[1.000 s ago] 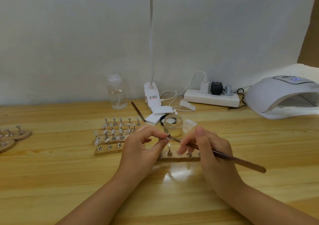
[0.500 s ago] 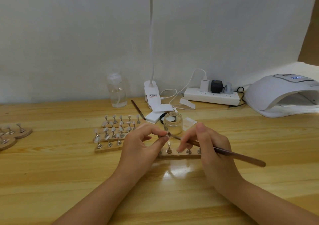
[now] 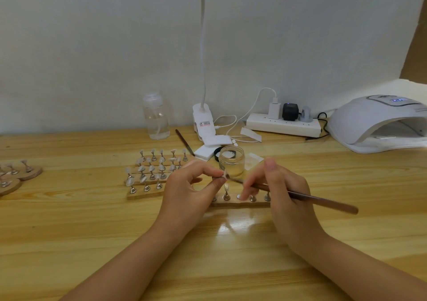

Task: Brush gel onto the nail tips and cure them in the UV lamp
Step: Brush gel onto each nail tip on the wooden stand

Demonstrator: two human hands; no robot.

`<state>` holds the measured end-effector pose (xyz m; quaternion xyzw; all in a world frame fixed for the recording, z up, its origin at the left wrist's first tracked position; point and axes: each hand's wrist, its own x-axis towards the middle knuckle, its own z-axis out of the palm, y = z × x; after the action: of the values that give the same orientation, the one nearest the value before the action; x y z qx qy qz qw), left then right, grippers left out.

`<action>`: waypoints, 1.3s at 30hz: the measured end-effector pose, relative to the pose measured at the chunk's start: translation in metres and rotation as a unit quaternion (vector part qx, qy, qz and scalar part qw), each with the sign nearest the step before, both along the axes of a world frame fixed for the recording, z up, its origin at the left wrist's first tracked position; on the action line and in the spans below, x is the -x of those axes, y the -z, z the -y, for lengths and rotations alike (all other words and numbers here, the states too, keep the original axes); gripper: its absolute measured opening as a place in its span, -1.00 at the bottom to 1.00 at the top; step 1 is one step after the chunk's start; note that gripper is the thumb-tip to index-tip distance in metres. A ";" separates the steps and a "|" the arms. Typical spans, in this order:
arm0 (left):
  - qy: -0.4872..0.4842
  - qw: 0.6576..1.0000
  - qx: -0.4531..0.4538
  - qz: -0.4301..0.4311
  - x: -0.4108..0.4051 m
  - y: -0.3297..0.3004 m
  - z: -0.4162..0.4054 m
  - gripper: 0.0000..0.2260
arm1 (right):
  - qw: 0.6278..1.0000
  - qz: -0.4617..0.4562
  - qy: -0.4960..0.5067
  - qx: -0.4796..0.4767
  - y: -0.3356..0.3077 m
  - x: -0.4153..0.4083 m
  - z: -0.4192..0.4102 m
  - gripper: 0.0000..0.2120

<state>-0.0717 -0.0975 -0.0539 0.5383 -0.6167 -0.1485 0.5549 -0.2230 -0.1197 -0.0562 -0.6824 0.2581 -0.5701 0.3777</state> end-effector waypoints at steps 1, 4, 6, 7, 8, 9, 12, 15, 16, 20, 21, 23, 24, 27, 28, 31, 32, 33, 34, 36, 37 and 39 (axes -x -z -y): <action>0.000 1.000 -0.001 -0.001 0.000 0.000 0.000 -0.75 | 1.000 0.011 -0.006 -0.007 0.000 0.000 -0.001 -0.53; 0.000 1.000 -0.002 -0.002 0.001 0.000 -0.001 -0.77 | 1.000 0.005 0.015 0.024 0.000 0.000 0.000 -0.56; -0.001 1.000 -0.001 -0.003 0.000 0.000 -0.001 -0.76 | 0.999 -0.014 0.019 0.023 0.000 0.000 0.001 -0.61; 0.000 1.000 -0.001 -0.004 0.000 0.000 -0.002 -0.76 | 1.000 -0.010 0.011 0.010 0.001 0.000 0.001 -0.60; 0.000 1.000 -0.001 -0.006 0.000 0.000 -0.002 -0.77 | 1.000 0.001 0.002 -0.002 0.001 0.000 0.000 -0.58; 0.001 1.000 -0.002 -0.006 0.001 0.000 -0.002 -0.77 | 1.000 0.010 -0.001 -0.005 0.001 0.000 -0.001 -0.56; 0.001 1.000 -0.003 -0.006 0.002 -0.001 -0.001 -0.78 | 1.000 0.002 0.016 0.025 0.001 0.001 -0.001 -0.56; 0.000 1.000 -0.003 -0.009 0.001 0.000 -0.001 -0.77 | 1.000 -0.011 0.011 0.011 0.001 -0.001 0.000 -0.57; 0.000 1.000 -0.001 -0.009 0.001 -0.001 -0.001 -0.76 | 1.000 0.000 0.003 0.001 0.001 -0.001 -0.001 -0.56; 0.004 1.000 -0.003 0.001 0.002 -0.001 -0.002 -0.78 | 1.000 0.014 0.014 0.014 0.002 0.001 0.001 -0.54; 0.004 1.000 -0.002 0.002 0.002 -0.001 -0.002 -0.78 | 1.000 0.004 0.016 0.016 0.001 0.001 0.002 -0.55; 0.002 1.000 0.000 0.001 0.001 -0.001 -0.002 -0.77 | 1.000 -0.009 0.005 0.011 0.001 0.000 0.001 -0.56; 0.001 1.000 0.000 0.000 0.001 -0.001 -0.002 -0.76 | 1.000 -0.003 -0.003 0.004 0.001 0.000 0.000 -0.55; 0.001 1.000 -0.004 0.000 0.002 -0.002 -0.003 -0.78 | 1.000 0.022 -0.001 -0.005 0.001 0.001 -0.001 -0.52; 0.001 1.000 -0.005 0.000 0.002 -0.002 -0.003 -0.79 | 1.000 0.021 0.005 0.004 0.001 0.002 0.000 -0.53; -0.001 1.000 -0.003 -0.001 0.001 -0.001 -0.002 -0.79 | 1.000 -0.011 0.007 0.016 0.000 0.001 0.001 -0.57; -0.003 1.000 -0.003 -0.002 0.001 -0.001 -0.002 -0.78 | 1.000 -0.010 -0.002 0.005 0.000 0.001 0.001 -0.56; -0.004 1.000 -0.004 -0.004 0.002 -0.001 -0.002 -0.77 | 1.000 0.003 -0.012 -0.010 0.000 0.000 0.000 -0.54; -0.004 1.000 -0.004 -0.004 0.002 -0.001 -0.001 -0.77 | 1.000 0.015 -0.017 -0.016 0.000 0.001 0.000 -0.52; -0.004 1.000 -0.006 0.000 0.002 0.000 -0.001 -0.78 | 1.000 0.024 -0.004 0.004 0.000 0.002 0.000 -0.53; -0.003 1.000 -0.006 0.001 0.001 0.000 -0.001 -0.79 | 1.000 0.013 0.005 0.020 0.000 0.002 0.000 -0.54; -0.003 1.000 -0.004 0.000 0.001 0.000 -0.001 -0.79 | 0.999 -0.012 0.010 0.029 0.001 0.001 0.001 -0.57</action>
<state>-0.0725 -0.0964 -0.0540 0.5421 -0.6150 -0.1493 0.5529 -0.2240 -0.1204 -0.0570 -0.6973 0.2528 -0.5731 0.3485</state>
